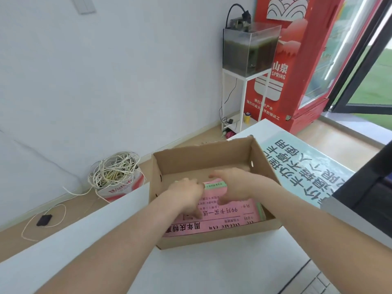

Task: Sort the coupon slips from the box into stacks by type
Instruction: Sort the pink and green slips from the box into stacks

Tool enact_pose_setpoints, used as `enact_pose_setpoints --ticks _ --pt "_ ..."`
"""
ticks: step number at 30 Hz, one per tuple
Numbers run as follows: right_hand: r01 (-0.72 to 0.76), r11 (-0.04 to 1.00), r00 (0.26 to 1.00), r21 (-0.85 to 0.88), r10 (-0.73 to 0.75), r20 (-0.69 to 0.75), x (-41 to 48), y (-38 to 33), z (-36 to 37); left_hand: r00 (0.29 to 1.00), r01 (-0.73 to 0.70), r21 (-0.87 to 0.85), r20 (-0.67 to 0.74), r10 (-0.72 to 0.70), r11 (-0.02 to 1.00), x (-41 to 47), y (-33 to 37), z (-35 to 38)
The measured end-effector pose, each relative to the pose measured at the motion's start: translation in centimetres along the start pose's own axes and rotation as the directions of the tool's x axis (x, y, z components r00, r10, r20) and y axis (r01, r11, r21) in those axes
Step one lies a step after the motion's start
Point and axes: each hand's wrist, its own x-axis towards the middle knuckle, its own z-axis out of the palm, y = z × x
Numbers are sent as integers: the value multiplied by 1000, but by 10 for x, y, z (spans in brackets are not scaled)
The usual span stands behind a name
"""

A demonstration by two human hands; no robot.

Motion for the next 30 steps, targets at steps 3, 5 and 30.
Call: enact_pose_setpoints --ticks 3,5,30 --pt "8 987 991 -162 14 136 25 5 11 993 76 -40 93 -72 996 19 0 13" --pt "17 966 990 -257 20 140 33 7 17 991 112 -26 73 -110 993 19 0 18" --pt "262 955 820 -138 -296 -491 -104 -105 -88 663 148 -249 -693 -283 957 -171 -49 -84"
